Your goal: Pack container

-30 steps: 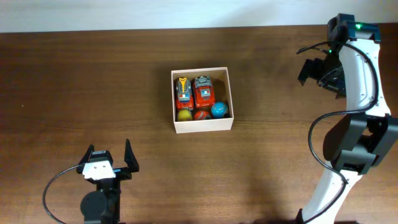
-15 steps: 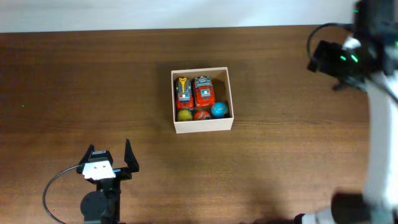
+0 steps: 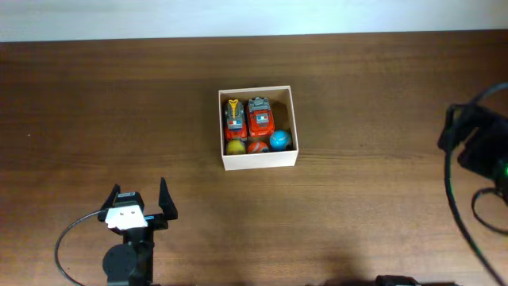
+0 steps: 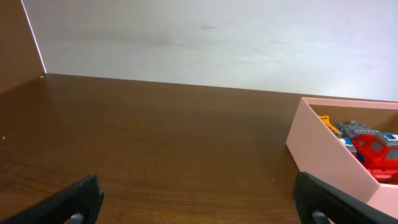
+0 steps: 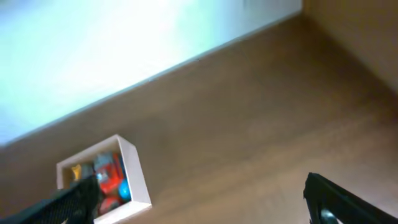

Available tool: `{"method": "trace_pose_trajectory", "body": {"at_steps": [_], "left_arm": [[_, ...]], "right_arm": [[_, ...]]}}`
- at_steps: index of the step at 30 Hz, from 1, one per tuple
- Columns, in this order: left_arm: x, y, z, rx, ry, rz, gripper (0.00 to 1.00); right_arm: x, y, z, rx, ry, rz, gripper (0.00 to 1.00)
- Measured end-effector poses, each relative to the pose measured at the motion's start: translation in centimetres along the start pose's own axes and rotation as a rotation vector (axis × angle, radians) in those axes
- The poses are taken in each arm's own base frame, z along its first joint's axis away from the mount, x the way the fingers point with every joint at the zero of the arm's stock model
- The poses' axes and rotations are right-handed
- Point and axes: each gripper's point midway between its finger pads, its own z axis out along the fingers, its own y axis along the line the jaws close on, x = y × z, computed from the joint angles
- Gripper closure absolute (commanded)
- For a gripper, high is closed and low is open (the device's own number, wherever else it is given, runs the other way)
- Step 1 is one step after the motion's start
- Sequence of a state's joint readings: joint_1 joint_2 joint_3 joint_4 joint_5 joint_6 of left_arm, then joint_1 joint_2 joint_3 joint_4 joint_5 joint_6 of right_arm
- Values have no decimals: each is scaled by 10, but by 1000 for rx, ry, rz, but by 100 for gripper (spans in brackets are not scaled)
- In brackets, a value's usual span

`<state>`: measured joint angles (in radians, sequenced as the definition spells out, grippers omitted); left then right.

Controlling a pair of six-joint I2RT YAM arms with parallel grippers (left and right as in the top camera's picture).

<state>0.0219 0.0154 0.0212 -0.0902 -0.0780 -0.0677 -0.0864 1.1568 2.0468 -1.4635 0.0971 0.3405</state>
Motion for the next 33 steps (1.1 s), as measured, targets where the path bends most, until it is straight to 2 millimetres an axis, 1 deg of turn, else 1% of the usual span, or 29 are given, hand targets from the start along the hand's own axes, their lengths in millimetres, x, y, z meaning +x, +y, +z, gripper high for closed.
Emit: {"method": "trace_pose_trajectory", "body": {"at_steps": [2, 5, 7, 9, 11, 13, 15, 16, 18, 24, 30, 33], "left_arm": [[0, 0, 0, 0, -1, 0, 1], [0, 0, 0, 0, 0, 0, 1], [0, 0, 0, 0, 1, 0, 1], [0, 0, 0, 0, 0, 0, 1], [0, 0, 0, 0, 1, 0, 1], [0, 0, 0, 0, 1, 0, 1], [0, 0, 0, 0, 1, 0, 1], [0, 0, 0, 0, 0, 0, 1], [0, 0, 0, 0, 1, 0, 1], [0, 0, 0, 0, 0, 0, 1], [0, 0, 0, 0, 0, 0, 1], [0, 0, 0, 0, 0, 0, 1]], "right_arm": [[-8, 2, -8, -37, -104, 8, 1], [-6, 3, -12, -86, -218, 0, 1], [-1, 4, -9, -127, -296, -9, 1], [21, 4, 13, -165, -336, -29, 1], [38, 4, 33, -192, -344, -36, 1], [64, 3, 59, -217, -331, -46, 1], [87, 3, 81, -248, -328, -53, 1], [100, 2, 91, -263, -328, -57, 1], [119, 1, 105, -289, -341, -61, 1], [173, -9, 132, -337, -375, -71, 1], [212, -16, 149, -368, -387, -80, 1], [226, -17, 156, -381, -369, -85, 1]]}}
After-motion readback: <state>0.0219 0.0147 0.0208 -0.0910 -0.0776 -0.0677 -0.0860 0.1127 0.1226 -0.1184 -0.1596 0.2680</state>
